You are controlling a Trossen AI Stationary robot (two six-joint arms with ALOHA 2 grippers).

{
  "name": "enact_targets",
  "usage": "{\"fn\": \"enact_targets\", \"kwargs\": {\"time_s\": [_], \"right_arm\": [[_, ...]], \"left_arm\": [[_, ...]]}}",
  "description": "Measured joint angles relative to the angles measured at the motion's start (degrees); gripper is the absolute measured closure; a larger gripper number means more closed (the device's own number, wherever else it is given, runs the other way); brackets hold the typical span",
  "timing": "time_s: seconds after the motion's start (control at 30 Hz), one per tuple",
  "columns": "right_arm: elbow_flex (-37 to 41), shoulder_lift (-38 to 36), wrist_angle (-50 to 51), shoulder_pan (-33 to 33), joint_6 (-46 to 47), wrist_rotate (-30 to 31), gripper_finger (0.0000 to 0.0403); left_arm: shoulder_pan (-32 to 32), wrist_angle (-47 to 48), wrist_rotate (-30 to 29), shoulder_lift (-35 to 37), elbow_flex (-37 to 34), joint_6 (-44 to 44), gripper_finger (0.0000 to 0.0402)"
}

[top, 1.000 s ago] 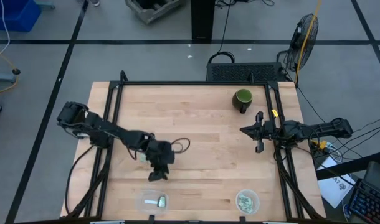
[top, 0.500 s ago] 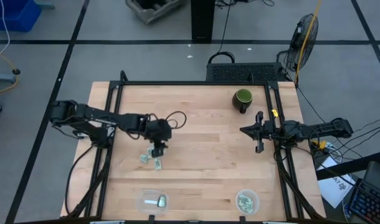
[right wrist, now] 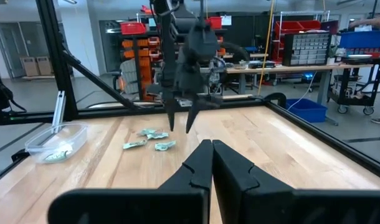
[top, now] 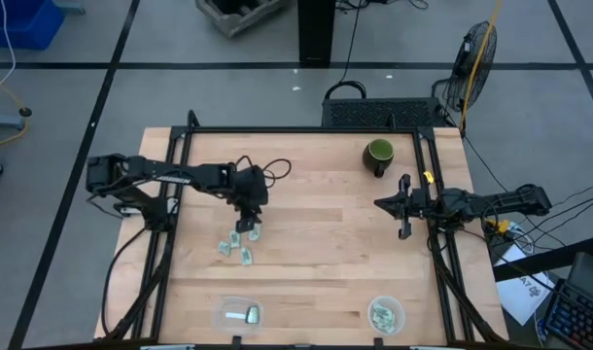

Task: Pick and place Stevia / Truvia into bins
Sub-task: Put the stevia packet into the left transparent container

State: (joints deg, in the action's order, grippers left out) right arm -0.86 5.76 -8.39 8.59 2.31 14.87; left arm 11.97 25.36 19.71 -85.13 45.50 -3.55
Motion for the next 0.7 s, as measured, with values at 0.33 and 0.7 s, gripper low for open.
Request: {"fn": "enact_targets", "kwargs": {"time_s": [0.33,0.7], "right_arm": [[0.00,-0.01,-0.04,-0.01,0.01,0.02,0.0399],[0.00,0.00,-0.06,-0.01,-0.01,0.00,0.0399]], "left_arm": [[0.76,0.91,2.94,-7.90,0.00,0.42,0.0229],[0.83,1.67,6.42,-8.96,0.09,0.66,0.0229]]}}
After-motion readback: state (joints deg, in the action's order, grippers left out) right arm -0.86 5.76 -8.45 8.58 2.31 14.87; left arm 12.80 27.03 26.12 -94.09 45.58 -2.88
